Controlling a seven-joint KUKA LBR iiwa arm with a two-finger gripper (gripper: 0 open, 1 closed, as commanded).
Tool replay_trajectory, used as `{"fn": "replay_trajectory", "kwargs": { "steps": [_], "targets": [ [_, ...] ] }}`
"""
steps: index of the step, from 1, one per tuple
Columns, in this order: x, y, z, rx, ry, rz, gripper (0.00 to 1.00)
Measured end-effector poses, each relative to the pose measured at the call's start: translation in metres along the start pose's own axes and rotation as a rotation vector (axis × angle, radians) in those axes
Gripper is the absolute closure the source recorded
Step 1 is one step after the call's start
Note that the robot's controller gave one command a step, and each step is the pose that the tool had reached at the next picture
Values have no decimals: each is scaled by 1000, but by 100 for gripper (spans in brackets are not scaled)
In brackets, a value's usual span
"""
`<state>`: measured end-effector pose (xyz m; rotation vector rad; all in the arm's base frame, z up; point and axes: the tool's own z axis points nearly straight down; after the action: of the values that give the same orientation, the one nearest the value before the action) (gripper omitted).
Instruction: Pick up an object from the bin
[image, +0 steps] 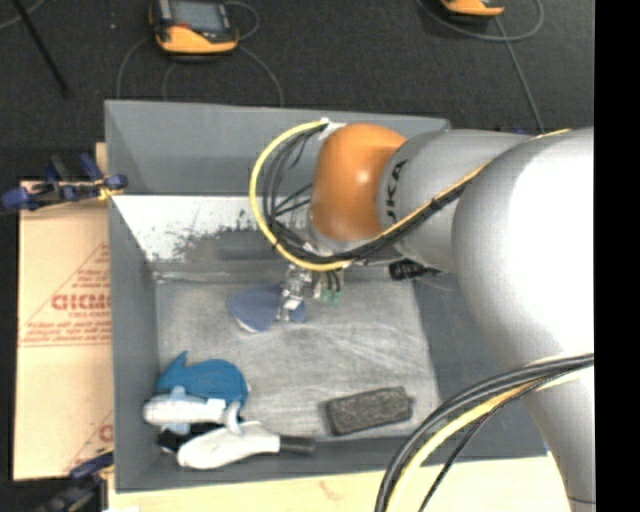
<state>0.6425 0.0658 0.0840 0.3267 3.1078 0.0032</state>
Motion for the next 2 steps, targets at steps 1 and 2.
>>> {"fn": "replay_trajectory", "kwargs": {
  "steps": [1, 2],
  "targets": [
    [0, 0, 0, 0, 0, 0, 100],
    [2, -3, -14, 2, 11, 5, 100]
  ]
}}
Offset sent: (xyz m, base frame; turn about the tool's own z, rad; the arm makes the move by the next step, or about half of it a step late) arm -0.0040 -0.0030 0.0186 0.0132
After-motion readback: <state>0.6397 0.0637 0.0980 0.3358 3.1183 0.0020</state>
